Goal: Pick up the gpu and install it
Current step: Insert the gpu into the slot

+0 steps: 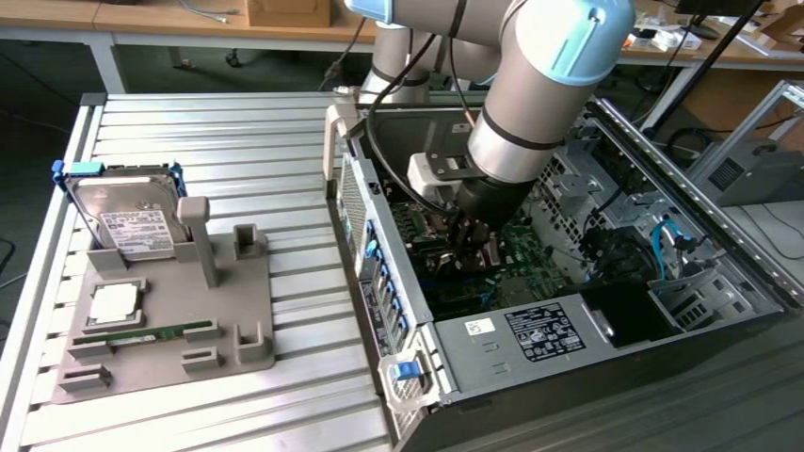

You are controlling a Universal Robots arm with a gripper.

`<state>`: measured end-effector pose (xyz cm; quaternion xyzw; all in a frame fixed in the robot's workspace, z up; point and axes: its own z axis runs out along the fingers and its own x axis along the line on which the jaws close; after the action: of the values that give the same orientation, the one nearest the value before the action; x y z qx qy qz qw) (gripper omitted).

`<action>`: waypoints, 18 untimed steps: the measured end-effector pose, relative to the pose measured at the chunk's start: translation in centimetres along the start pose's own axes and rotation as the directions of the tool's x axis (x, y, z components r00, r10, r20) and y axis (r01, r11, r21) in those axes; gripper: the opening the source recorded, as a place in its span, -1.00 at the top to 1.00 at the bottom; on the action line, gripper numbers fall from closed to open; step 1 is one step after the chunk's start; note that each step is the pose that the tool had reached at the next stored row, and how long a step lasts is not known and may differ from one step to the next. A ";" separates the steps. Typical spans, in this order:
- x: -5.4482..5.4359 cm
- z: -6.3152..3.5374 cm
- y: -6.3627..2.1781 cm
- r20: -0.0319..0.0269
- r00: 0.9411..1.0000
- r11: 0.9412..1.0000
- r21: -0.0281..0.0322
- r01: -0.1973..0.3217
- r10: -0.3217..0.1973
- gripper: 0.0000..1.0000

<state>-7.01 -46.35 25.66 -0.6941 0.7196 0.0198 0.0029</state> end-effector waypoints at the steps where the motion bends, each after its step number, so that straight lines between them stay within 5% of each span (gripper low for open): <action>1: 0.0 0.01 0.00 -0.001 1.000 1.000 0.000 0.000 0.000 0.47; 18: -0.1 0.24 0.00 -0.001 1.000 1.000 0.000 0.000 0.000 0.47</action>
<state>-7.01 -46.26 25.43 -0.6941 0.7196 0.0195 0.0026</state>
